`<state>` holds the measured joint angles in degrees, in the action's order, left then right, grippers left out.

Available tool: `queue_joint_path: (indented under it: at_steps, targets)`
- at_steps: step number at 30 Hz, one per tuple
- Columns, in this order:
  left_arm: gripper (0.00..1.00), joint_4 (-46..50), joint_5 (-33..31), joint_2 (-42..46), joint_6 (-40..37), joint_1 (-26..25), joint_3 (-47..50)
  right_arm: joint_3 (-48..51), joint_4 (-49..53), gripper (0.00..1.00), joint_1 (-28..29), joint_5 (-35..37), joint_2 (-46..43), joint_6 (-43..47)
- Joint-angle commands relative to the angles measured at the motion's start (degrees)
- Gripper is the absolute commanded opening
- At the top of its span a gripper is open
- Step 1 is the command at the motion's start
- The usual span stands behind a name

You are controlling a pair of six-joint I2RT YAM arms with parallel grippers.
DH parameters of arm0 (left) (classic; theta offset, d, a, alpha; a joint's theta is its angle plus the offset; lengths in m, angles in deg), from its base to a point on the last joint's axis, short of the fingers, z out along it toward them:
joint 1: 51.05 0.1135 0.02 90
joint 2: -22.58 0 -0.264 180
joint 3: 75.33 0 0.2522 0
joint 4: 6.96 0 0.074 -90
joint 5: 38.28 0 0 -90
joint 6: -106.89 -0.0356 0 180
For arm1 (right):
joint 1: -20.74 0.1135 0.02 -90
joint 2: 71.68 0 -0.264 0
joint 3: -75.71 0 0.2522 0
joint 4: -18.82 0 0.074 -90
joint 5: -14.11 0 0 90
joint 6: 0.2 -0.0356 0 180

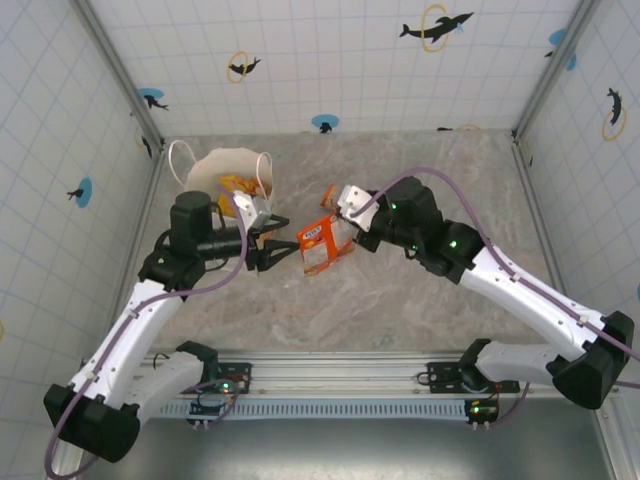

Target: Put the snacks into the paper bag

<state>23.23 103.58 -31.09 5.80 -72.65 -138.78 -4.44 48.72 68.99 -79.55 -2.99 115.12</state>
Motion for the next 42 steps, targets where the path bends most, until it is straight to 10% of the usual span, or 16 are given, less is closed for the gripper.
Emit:
queue_joint_path:
  at_steps: [1, 19, 32, 39, 42]
  targets:
    - [0.68, -2.93, -0.16, -1.44, 1.25, -2.33, 0.93, -5.9, -4.65, 0.0, -0.43, 0.32, 1.02, -4.8]
    - [0.58, -19.6, -10.27, -2.88, 11.04, -6.37, 5.58, -8.84, -5.59, 0.0, -0.39, -2.14, 1.81, -8.75]
    - [0.14, -17.03, -11.36, -1.42, 10.38, -6.37, 3.24, -3.18, -9.02, 0.0, -0.67, -0.11, -1.8, -12.26]
    - [0.07, -16.38, -15.78, 0.83, 11.47, -6.34, 1.75, 5.14, -15.72, 0.48, -0.83, 6.95, -7.64, -15.66]
    - [0.07, -15.4, -20.34, 1.11, 14.1, -6.34, -1.45, 10.55, -19.58, 0.54, -1.72, 12.36, -11.53, -18.56]
